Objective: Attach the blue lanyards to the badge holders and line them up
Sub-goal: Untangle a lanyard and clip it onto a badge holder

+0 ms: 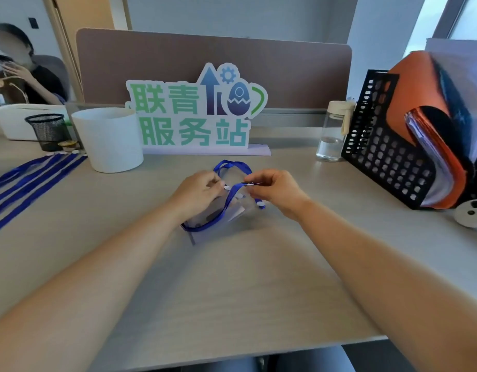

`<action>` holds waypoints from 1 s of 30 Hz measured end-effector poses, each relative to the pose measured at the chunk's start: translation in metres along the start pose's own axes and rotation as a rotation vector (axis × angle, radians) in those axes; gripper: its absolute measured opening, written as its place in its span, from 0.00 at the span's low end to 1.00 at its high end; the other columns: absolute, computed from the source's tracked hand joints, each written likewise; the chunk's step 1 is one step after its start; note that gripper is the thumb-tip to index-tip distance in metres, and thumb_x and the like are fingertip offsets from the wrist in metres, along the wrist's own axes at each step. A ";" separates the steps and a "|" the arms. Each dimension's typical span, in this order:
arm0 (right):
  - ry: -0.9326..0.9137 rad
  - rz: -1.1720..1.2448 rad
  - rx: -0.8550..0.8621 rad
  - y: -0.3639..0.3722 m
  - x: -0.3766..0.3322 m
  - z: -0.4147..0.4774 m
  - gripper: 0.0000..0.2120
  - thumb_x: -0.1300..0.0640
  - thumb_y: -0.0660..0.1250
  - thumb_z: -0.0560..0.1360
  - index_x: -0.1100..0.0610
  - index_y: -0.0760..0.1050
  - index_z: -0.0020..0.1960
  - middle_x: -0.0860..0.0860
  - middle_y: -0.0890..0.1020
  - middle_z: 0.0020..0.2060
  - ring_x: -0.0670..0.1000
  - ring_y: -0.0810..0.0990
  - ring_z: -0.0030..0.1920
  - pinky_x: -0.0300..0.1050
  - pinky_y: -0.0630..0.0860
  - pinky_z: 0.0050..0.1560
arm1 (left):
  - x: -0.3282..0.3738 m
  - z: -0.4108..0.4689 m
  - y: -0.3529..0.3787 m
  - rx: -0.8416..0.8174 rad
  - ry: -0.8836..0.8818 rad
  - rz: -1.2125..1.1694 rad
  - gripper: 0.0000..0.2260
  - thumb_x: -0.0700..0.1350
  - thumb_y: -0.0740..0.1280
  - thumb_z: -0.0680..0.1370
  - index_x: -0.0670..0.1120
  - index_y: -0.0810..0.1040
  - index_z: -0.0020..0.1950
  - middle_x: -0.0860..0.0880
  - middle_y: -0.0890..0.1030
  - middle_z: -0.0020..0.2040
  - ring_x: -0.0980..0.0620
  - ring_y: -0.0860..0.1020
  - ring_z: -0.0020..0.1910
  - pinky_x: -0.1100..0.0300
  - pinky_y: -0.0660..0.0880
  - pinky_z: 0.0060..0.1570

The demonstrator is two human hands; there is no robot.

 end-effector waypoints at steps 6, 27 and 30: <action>-0.014 0.113 -0.084 0.022 0.001 0.008 0.09 0.67 0.71 0.70 0.53 0.79 0.41 0.46 0.83 0.33 0.40 0.80 0.33 0.33 0.73 0.32 | -0.014 -0.002 0.008 -0.111 -0.065 -0.271 0.13 0.42 0.70 0.73 0.47 0.72 0.55 0.50 0.79 0.44 0.52 0.77 0.44 0.62 0.73 0.47; -0.119 0.017 0.189 0.014 -0.028 -0.003 0.11 0.58 0.72 0.70 0.55 0.70 0.36 0.51 0.77 0.31 0.45 0.71 0.29 0.33 0.68 0.31 | 0.041 -0.031 -0.042 0.296 0.185 -0.128 0.11 0.37 0.66 0.76 0.47 0.77 0.57 0.54 0.82 0.49 0.58 0.80 0.47 0.69 0.73 0.53; -0.168 -0.003 0.202 0.012 -0.032 -0.003 0.08 0.63 0.72 0.70 0.54 0.73 0.40 0.47 0.77 0.32 0.42 0.74 0.30 0.29 0.71 0.33 | 0.041 -0.033 -0.042 0.330 0.199 -0.110 0.09 0.37 0.66 0.76 0.46 0.79 0.54 0.52 0.83 0.50 0.57 0.79 0.49 0.71 0.72 0.51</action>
Point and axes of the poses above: each hand's wrist, its own z-axis towards the middle knuckle, its own y-axis out of the palm, x = y × z, the point moved 6 cm from there along z, towards the middle knuckle
